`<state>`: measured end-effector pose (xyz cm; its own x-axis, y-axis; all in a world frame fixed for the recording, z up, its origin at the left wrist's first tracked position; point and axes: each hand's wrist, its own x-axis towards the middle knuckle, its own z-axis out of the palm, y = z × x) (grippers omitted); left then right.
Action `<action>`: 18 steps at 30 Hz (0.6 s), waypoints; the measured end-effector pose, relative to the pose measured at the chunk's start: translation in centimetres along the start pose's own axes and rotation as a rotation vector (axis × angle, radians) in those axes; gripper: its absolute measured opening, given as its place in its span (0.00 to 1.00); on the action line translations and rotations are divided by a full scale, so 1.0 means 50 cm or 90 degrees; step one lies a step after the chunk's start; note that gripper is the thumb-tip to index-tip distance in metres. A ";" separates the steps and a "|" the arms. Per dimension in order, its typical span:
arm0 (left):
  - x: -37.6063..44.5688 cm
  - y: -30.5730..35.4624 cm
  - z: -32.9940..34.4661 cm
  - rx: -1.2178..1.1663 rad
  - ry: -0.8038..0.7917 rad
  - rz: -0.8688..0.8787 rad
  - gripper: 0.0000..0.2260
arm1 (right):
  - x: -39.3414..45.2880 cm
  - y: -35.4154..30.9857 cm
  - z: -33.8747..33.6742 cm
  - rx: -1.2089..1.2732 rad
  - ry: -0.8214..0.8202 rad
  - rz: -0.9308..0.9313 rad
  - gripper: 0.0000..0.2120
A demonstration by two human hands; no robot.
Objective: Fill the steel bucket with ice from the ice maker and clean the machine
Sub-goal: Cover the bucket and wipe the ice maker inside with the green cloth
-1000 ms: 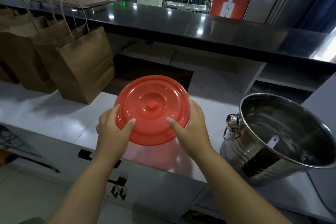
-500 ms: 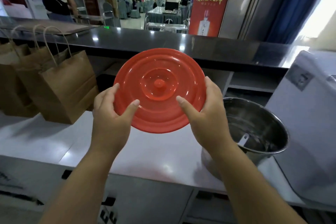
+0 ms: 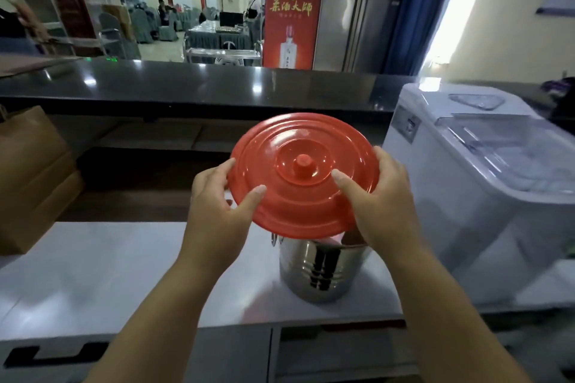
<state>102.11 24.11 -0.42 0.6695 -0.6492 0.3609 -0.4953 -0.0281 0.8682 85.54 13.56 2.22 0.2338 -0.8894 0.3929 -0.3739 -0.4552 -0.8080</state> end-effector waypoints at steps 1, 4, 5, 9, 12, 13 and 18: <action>-0.001 0.002 0.013 0.001 -0.013 -0.001 0.27 | 0.002 0.008 -0.011 -0.010 -0.001 0.007 0.31; -0.006 0.011 0.049 -0.002 -0.041 -0.023 0.25 | 0.009 0.034 -0.037 -0.024 -0.020 0.042 0.29; -0.008 0.012 0.059 -0.002 -0.046 -0.032 0.24 | 0.012 0.044 -0.043 -0.025 -0.024 0.058 0.29; -0.010 0.008 0.088 0.014 -0.058 -0.048 0.23 | 0.024 0.081 -0.057 -0.035 -0.027 0.091 0.26; -0.012 0.003 0.098 0.024 -0.058 -0.063 0.23 | 0.032 0.105 -0.056 -0.038 -0.043 0.122 0.26; -0.013 0.002 0.101 0.025 -0.058 -0.065 0.23 | 0.034 0.113 -0.053 -0.040 -0.049 0.135 0.26; -0.012 -0.014 0.106 0.028 -0.052 -0.081 0.24 | 0.038 0.142 -0.044 -0.012 -0.065 0.185 0.27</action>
<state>99.10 20.51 -3.06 0.6822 -0.6979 0.2180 -0.4344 -0.1470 0.8887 81.37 8.55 -1.80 0.2026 -0.9742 0.0992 -0.4550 -0.1834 -0.8714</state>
